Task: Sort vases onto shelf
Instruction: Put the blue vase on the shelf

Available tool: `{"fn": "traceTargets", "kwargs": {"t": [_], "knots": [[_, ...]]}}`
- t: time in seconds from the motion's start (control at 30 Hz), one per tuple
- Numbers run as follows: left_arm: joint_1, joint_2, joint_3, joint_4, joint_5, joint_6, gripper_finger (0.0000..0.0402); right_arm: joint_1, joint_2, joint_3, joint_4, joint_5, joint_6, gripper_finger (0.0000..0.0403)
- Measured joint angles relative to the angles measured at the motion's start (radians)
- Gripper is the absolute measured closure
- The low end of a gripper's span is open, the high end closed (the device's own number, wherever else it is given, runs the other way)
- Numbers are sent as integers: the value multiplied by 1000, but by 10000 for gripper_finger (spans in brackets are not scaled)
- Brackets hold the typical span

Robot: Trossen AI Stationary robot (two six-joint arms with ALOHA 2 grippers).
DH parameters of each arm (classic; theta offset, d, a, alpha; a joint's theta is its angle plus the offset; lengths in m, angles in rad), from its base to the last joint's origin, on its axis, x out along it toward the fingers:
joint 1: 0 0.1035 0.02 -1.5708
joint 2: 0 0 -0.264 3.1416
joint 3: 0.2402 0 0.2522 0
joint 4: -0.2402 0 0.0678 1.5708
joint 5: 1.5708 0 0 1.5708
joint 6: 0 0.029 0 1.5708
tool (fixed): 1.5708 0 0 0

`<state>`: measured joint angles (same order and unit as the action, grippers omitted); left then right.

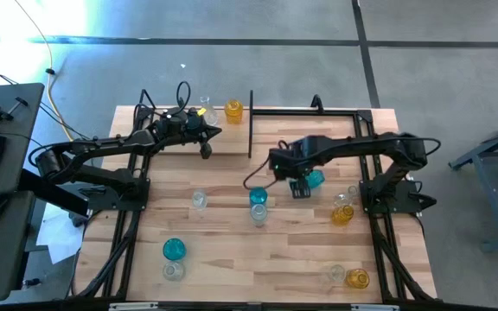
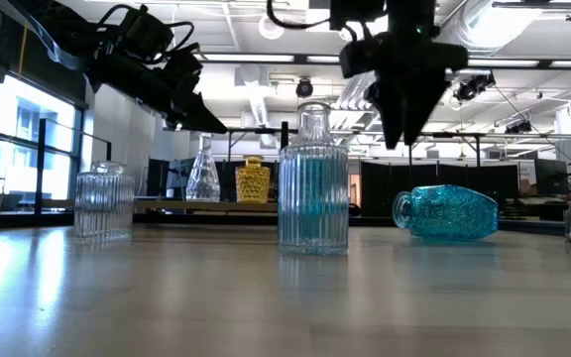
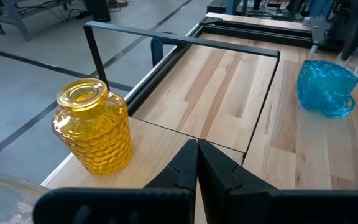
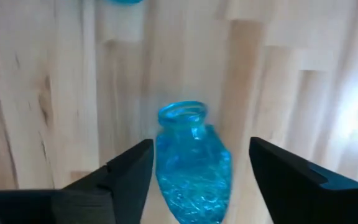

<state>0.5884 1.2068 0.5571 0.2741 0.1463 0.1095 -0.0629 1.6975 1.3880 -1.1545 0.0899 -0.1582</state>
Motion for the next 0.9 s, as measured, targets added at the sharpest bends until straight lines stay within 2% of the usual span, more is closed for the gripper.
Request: {"fn": "traceTargets", "kwargs": {"t": [0.37,0.67,0.8,0.9], "knots": [[0,0,0,0,0,6,401,13,175,-52,96,-11,-63,139],[0,0,0,-6,0,7,401,18,283,-52,79,-12,-89,140],[0,0,0,-8,0,11,402,18,287,-51,71,-12,-82,160],[0,0,0,-8,0,12,401,18,287,-51,68,-12,-78,197]]}}
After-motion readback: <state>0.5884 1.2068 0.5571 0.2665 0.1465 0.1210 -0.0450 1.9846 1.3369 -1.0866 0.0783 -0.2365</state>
